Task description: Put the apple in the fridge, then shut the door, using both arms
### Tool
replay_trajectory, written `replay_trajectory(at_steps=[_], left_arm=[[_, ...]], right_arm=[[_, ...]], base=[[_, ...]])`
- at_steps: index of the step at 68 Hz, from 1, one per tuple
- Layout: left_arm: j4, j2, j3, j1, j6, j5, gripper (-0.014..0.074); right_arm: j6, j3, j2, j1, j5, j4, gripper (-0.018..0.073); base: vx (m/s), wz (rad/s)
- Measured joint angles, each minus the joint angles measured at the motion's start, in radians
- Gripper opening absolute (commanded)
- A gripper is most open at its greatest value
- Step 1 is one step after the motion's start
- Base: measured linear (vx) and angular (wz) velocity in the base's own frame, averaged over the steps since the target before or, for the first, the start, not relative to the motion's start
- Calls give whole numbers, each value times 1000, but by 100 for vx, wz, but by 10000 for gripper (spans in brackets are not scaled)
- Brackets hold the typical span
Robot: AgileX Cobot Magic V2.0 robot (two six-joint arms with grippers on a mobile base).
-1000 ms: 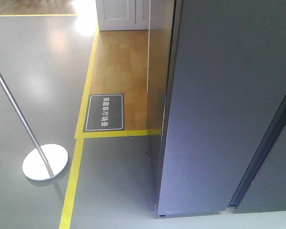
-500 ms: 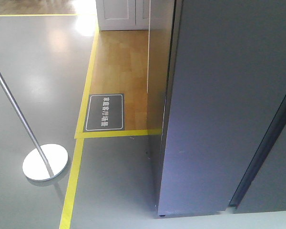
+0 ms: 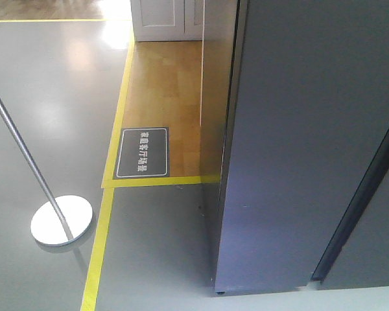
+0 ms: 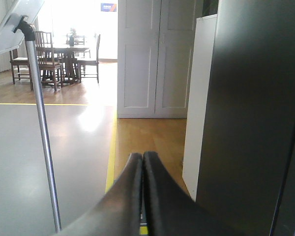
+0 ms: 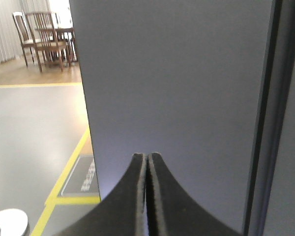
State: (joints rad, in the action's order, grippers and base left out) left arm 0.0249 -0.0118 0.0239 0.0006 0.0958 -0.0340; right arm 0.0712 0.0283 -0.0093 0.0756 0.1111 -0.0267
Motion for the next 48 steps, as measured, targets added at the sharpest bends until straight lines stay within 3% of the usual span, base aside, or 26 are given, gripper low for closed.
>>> replay_trajectory(at_steps=[48], left_arm=[[0,0,0,0,0,0,-6]], right_arm=[[-3,0,0,0,-48,-4,-3]], base=[[0,0]])
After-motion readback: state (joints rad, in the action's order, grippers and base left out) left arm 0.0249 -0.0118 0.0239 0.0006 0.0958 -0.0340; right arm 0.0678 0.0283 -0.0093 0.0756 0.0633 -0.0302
